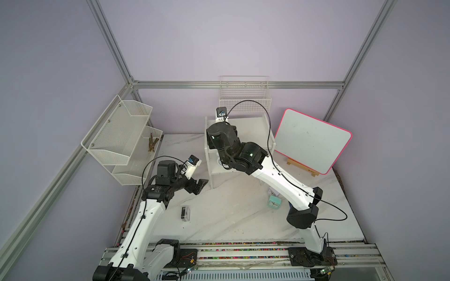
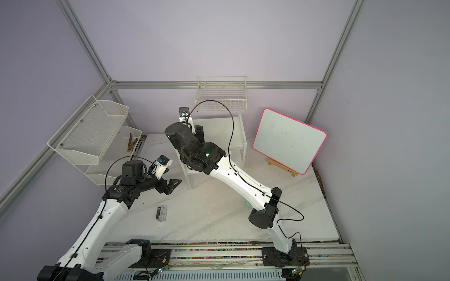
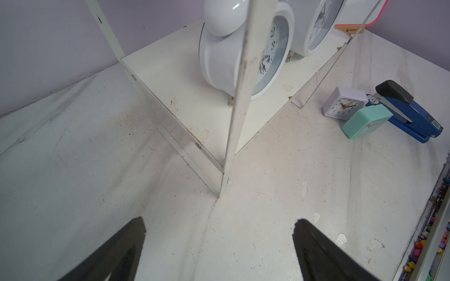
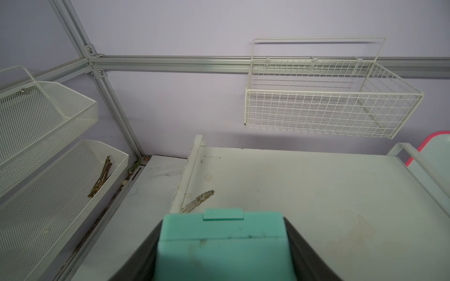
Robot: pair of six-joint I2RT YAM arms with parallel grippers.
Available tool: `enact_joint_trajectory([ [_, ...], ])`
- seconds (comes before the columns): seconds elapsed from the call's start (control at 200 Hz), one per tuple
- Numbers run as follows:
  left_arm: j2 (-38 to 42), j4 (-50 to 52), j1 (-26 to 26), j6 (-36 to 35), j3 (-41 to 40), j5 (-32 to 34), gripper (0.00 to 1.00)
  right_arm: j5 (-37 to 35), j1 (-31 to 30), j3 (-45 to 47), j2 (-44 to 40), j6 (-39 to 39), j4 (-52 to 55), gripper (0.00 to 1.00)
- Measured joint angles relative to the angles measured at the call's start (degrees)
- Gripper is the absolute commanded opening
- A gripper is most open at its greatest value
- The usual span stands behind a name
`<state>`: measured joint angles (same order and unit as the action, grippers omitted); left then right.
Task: Place the alarm clocks on the shelf by style
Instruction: Place the alarm on the shelf.
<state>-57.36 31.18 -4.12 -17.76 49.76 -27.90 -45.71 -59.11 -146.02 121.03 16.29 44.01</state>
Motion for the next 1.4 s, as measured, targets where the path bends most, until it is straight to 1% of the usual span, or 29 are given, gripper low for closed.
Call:
enact_joint_trajectory([
  [0.075, 0.00, 0.00, 0.00, -0.02, -0.02, 0.00, 0.98, 0.04, 0.42, -0.22, 0.74, 0.04, 0.17, 0.26],
  [0.305, 0.00, 0.00, 0.00, -0.33, -0.98, -0.02, 0.98, 0.68, 1.75, -1.62, 2.99, 0.57, 0.24, 0.28],
  [0.63, 0.00, 0.15, 0.00, -0.50, -1.68, -0.02, 0.98, 1.14, 3.41, -1.81, 4.92, 0.61, 0.20, 0.39],
  [0.695, 0.00, 0.17, 0.00, -0.70, -1.68, 0.00, 0.99, 1.14, 3.48, -1.86, 4.92, 0.61, 0.20, 0.45],
  [0.775, 0.00, 0.15, 0.00, -0.85, -1.68, -0.02, 0.98, 1.16, 3.52, -1.86, 4.98, 0.57, 0.17, 0.55],
  [0.815, 0.00, 0.17, 0.00, -0.85, -1.68, 0.00, 0.99, 1.20, 3.54, -1.86, 4.98, 0.59, 0.17, 0.63],
  [0.83, 0.00, 0.17, 0.00, -0.85, -1.68, -0.02, 0.98, 1.22, 3.56, -1.86, 4.98, 0.57, 0.17, 0.64],
  [0.845, 0.00, 0.17, 0.00, -0.85, -1.68, -0.02, 0.98, 1.25, 3.58, -1.86, 4.98, 0.57, 0.17, 0.71],
  [0.865, 0.00, 0.17, 0.00, -0.85, -1.68, 0.00, 0.98, 1.27, 3.61, -1.86, 4.98, 0.55, 0.17, 0.74],
  [0.96, 0.00, 0.17, 0.00, -0.85, -1.68, 0.00, 0.99, 1.84, 3.63, -1.95, 4.98, 0.24, 0.17, 0.84],
  [1.075, 0.00, 0.17, 0.00, -0.87, -1.68, 0.00, 0.99, 2.38, 3.63, -1.95, 4.98, -0.04, 0.20, 0.92],
  [1.105, 0.00, 0.17, 0.00, -0.87, -1.68, 0.00, 0.99, 2.69, 3.63, -1.95, 4.98, -0.09, 0.22, 0.99],
  [1.26, 0.00, 0.17, 0.00, -0.90, -1.68, 0.02, 0.99, 4.04, 3.52, -1.77, 4.33, -0.55, 0.81, 1.00],
  [1.4, 0.00, 0.17, 0.00, -1.09, -1.68, 0.02, 0.99, 4.98, 2.97, 2.43, -0.59, -1.20, 1.14, 0.99],
])
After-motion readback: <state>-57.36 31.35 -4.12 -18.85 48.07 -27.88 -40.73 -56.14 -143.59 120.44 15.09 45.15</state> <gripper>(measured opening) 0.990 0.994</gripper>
